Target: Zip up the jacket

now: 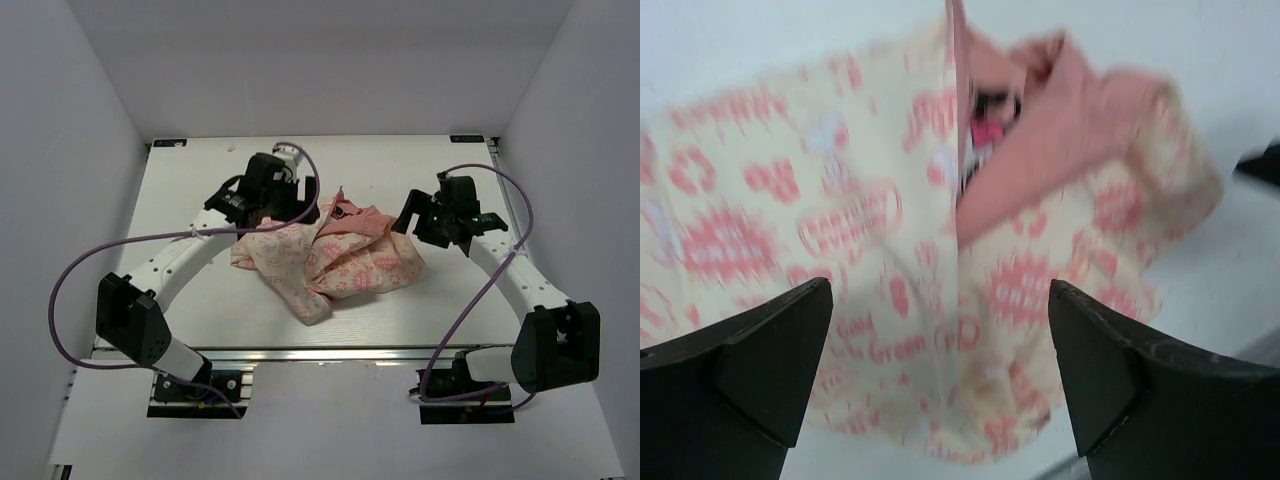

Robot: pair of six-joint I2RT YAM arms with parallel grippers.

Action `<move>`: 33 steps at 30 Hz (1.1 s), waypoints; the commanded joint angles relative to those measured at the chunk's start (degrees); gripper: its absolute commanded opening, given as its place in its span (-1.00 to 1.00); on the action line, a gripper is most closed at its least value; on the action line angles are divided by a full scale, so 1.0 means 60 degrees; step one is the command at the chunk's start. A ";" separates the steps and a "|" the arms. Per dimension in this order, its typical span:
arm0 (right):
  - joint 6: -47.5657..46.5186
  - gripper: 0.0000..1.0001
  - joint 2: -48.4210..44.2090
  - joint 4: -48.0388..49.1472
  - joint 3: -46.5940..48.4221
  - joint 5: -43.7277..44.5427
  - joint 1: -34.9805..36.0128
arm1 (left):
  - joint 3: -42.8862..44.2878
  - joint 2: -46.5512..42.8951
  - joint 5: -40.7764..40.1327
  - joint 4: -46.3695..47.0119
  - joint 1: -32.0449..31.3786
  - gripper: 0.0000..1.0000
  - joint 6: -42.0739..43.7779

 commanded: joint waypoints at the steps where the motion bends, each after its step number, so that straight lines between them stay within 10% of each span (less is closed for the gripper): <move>1: 0.0618 0.79 -0.0068 -0.0549 0.0450 -0.0344 0.0159 | 0.1560 0.0813 -0.1476 0.0302 0.0123 0.96 0.0407; 17: 0.3636 0.79 0.4633 -0.0828 0.3831 0.0740 0.0937 | 0.7610 0.7725 0.0689 -0.0135 0.0167 0.96 0.0994; 18: 0.3680 0.73 0.4838 -0.0698 0.3950 0.0740 0.0937 | 0.7816 0.7933 0.0879 -0.0180 0.0167 0.87 0.1066; 20: 0.3739 0.40 0.5176 -0.0129 0.3952 0.0726 0.0937 | 0.8067 0.8241 0.0795 -0.0093 0.0167 -0.25 0.0994; 22: 0.3536 -0.83 0.5352 0.0690 0.4053 0.0872 0.0922 | 0.8315 0.8229 0.0065 -0.0253 0.0182 -1.00 0.0848; 33: -0.1847 -1.00 0.2388 0.0709 0.7087 0.0580 0.1519 | 0.5689 0.1621 -0.2256 0.2567 0.0607 -1.00 0.1374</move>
